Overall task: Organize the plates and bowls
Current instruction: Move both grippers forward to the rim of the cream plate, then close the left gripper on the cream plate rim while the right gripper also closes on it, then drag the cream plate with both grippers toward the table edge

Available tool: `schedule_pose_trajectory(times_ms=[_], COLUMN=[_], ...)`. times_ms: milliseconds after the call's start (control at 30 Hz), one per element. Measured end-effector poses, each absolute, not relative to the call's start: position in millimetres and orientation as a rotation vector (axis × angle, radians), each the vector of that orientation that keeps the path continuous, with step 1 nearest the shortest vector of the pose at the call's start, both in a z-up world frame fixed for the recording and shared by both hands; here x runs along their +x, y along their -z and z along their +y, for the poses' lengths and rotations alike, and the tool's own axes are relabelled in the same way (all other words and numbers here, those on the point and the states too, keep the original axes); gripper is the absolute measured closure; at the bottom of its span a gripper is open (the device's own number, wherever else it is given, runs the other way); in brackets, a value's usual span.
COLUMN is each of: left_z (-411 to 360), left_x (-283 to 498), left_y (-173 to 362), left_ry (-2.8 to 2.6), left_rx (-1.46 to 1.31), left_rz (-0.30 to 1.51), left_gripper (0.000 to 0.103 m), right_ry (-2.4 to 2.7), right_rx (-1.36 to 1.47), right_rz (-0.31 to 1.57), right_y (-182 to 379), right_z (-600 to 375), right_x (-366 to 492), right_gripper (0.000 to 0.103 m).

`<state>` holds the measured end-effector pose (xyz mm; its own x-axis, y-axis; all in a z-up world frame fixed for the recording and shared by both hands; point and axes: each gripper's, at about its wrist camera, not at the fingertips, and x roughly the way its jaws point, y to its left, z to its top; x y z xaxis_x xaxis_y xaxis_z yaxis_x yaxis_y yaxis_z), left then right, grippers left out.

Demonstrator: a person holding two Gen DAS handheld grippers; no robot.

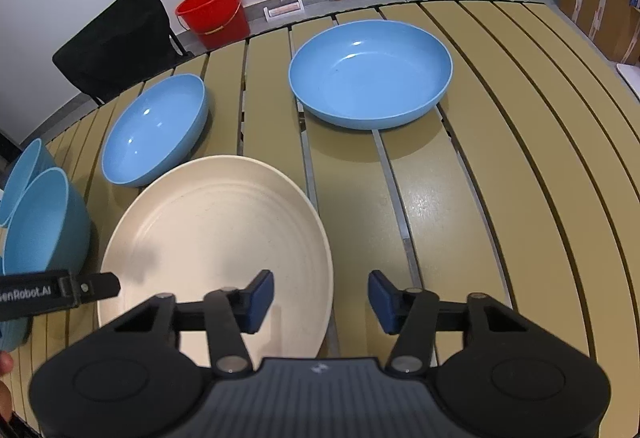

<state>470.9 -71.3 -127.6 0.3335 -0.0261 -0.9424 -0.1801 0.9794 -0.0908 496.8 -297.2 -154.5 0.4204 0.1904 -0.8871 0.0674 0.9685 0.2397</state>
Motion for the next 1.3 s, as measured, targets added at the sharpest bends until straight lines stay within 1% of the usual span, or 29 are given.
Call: schedule_pose_trajectory(times_ms=[33, 67, 100, 133, 200, 233, 300, 367, 533, 900, 1300], left_z=[-72, -71, -71, -72, -72, -72, -74, -75, -73, -76, -77], left_x=[472, 473, 474, 475, 477, 476, 477, 476, 477, 470, 448], left_y=[129, 130, 131, 132, 133, 134, 136, 137, 137, 136, 118], left_ry=[-0.102, -0.102, -0.102, -0.1, -0.092, -0.09, -0.082, -0.084, -0.089, -0.092, -0.079], left_rx=[-0.191, -0.191, -0.19, -0.192, -0.197, -0.195, -0.192, -0.183, -0.17, -0.128, -0.114], left_rz=[1.232, 1.235, 1.238, 1.241, 1.244, 1.244, 1.246, 1.243, 1.224, 1.197, 1.143], left_gripper=[0.051, 0.055, 0.06, 0.062, 0.071, 0.074, 0.081, 0.083, 0.095, 0.096, 0.096], right_ry=[-0.079, -0.08, -0.082, -0.084, -0.091, -0.096, -0.097, -0.096, -0.089, -0.105, -0.117], right_rx=[0.258, 0.264, 0.272, 0.278, 0.287, 0.29, 0.289, 0.29, 0.327, 0.371, 0.393], right_rz=[1.142, 1.146, 1.148, 1.148, 1.145, 1.145, 1.145, 1.142, 1.135, 1.105, 1.064], right_y=[157, 158, 160, 161, 163, 164, 165, 166, 171, 172, 162], right_z=[-297, -298, -298, -299, -298, -297, -296, -297, -303, -308, -313], right_x=[498, 499, 500, 500, 502, 502, 502, 502, 502, 493, 475], right_gripper=[0.06, 0.064, 0.067, 0.071, 0.076, 0.081, 0.084, 0.089, 0.094, 0.096, 0.097])
